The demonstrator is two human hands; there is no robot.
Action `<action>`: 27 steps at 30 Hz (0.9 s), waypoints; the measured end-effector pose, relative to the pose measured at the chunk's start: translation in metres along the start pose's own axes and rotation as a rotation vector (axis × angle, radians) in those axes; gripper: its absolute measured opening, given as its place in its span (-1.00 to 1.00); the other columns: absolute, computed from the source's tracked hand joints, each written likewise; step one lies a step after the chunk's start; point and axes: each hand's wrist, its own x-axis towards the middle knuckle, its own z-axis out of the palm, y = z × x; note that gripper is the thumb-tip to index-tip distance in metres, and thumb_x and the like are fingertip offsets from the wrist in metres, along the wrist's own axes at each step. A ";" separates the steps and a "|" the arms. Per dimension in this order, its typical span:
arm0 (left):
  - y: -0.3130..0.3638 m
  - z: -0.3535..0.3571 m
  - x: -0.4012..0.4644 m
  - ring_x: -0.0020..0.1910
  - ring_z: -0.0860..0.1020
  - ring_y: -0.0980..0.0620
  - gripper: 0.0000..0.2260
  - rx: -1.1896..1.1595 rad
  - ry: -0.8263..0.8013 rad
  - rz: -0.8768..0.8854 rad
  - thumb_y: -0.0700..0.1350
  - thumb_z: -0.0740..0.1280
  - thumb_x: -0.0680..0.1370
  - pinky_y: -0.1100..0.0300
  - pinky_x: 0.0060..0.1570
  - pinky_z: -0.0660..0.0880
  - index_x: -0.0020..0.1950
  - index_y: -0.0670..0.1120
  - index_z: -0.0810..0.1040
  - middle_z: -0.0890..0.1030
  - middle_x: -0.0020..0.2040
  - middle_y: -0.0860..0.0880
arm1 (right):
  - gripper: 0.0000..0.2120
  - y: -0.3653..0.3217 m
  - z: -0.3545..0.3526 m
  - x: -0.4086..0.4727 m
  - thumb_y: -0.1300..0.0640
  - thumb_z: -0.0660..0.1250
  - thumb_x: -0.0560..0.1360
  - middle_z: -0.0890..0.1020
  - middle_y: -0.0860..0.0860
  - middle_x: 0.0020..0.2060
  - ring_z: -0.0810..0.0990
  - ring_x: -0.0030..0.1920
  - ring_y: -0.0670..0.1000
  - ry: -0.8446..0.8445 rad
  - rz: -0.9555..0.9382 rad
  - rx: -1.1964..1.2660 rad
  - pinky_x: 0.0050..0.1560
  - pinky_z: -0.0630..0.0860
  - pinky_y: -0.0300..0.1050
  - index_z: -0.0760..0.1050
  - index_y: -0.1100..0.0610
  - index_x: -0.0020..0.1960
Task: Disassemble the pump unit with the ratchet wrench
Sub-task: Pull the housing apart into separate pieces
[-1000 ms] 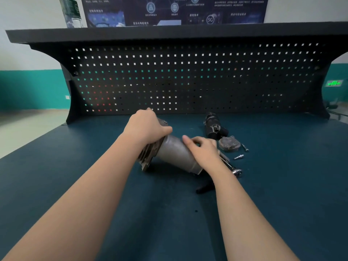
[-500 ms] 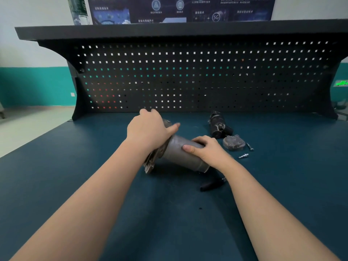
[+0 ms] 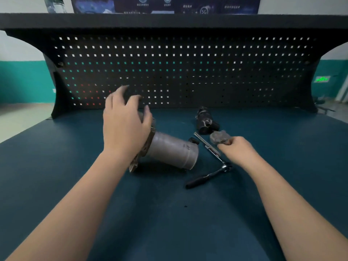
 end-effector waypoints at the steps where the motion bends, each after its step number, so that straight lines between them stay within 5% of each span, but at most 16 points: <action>1: 0.012 0.000 -0.008 0.13 0.46 -0.24 -0.80 -0.080 0.125 0.103 -0.15 0.28 0.52 0.03 0.14 0.39 0.02 -0.26 0.57 0.51 0.15 -0.26 | -0.76 0.003 -0.002 -0.003 -0.03 0.30 0.44 0.57 0.05 -0.38 0.52 -0.30 0.07 -0.003 0.092 -0.041 -0.41 0.32 -0.19 0.47 0.12 -0.29; 3: 0.043 0.006 -0.027 -0.10 0.50 -0.16 -0.84 -0.226 0.054 0.302 -0.17 0.23 0.49 0.07 -0.10 0.44 -0.12 -0.23 0.54 0.53 -0.07 -0.19 | -0.61 0.004 -0.002 -0.010 -0.17 0.26 0.44 0.59 0.03 -0.54 0.57 -0.36 0.06 -0.079 0.215 -0.174 -0.39 0.38 -0.18 0.52 0.14 -0.32; 5: 0.070 0.026 -0.048 -0.16 0.53 -0.16 -0.84 -0.219 -0.244 0.471 -0.12 0.21 0.48 0.03 -0.22 0.46 -0.15 -0.18 0.52 0.52 -0.14 -0.15 | -0.50 0.001 0.001 -0.013 -0.27 0.23 0.43 0.55 -0.01 -0.64 0.61 -0.40 0.06 -0.157 0.262 -0.267 -0.33 0.48 -0.16 0.52 0.13 -0.41; 10: 0.086 0.075 -0.095 0.14 0.43 -0.14 -0.75 0.155 -0.715 0.580 -0.03 0.16 0.60 0.02 -0.03 0.41 0.16 -0.14 0.46 0.49 0.10 -0.12 | -0.69 0.001 0.014 -0.022 -0.06 0.33 0.40 0.61 0.08 -0.55 0.69 -0.39 0.13 -0.271 0.293 -0.127 -0.14 0.67 0.04 0.53 0.20 -0.28; 13: 0.086 0.082 -0.102 0.05 0.49 -0.11 -0.84 0.239 -0.692 0.649 -0.06 0.24 0.56 0.09 -0.14 0.38 0.03 -0.12 0.51 0.57 -0.02 -0.09 | -0.77 0.001 0.017 -0.024 0.02 0.26 0.40 0.64 0.09 -0.52 0.67 -0.45 0.08 -0.214 0.267 -0.065 -0.22 0.65 -0.04 0.51 0.19 -0.23; 17: 0.087 0.079 -0.100 -0.34 0.54 0.03 -0.77 0.181 -0.596 0.728 0.07 0.52 0.26 0.25 -0.48 0.33 -0.40 0.00 0.54 0.53 -0.43 0.06 | -0.73 -0.003 0.014 -0.029 -0.01 0.19 0.43 0.59 0.01 -0.60 0.48 -0.69 -0.09 -0.153 0.287 -0.094 -0.47 0.37 -0.23 0.52 0.15 -0.28; 20: 0.090 0.081 -0.098 -0.37 0.52 0.03 -0.77 0.173 -0.496 0.666 0.00 0.56 0.20 0.24 -0.50 0.34 -0.41 -0.01 0.52 0.51 -0.45 0.04 | -0.68 -0.003 0.014 -0.026 -0.01 0.22 0.48 0.66 0.09 -0.41 0.63 -0.41 0.06 0.000 0.276 0.030 -0.28 0.55 -0.13 0.53 0.20 -0.28; 22: 0.096 0.083 -0.094 -0.39 0.52 0.02 -0.78 0.167 -0.433 0.574 -0.06 0.56 0.18 0.23 -0.51 0.34 -0.39 -0.03 0.53 0.51 -0.43 0.03 | -0.71 -0.008 0.012 -0.024 0.03 0.29 0.51 0.63 0.17 -0.29 0.63 -0.26 0.18 0.111 0.274 0.410 -0.21 0.61 0.01 0.48 0.23 -0.24; 25: 0.108 0.083 -0.084 -0.38 0.53 -0.01 -0.84 0.047 -0.344 0.455 -0.08 0.53 0.29 0.20 -0.48 0.38 -0.31 -0.07 0.57 0.56 -0.39 -0.01 | -0.69 -0.020 0.011 -0.029 0.04 0.32 0.57 0.60 0.07 -0.50 0.59 -0.51 0.01 0.148 0.265 1.090 -0.53 0.46 -0.25 0.46 0.21 -0.27; 27: 0.115 0.085 -0.080 -0.33 0.54 -0.03 -0.87 -0.016 -0.285 0.459 -0.06 0.44 0.41 0.16 -0.39 0.41 -0.27 -0.08 0.59 0.59 -0.34 -0.02 | -0.66 -0.025 0.005 -0.031 0.03 0.25 0.61 0.60 0.02 -0.54 0.57 -0.56 -0.05 0.171 0.241 1.324 -0.55 0.45 -0.29 0.48 0.24 -0.24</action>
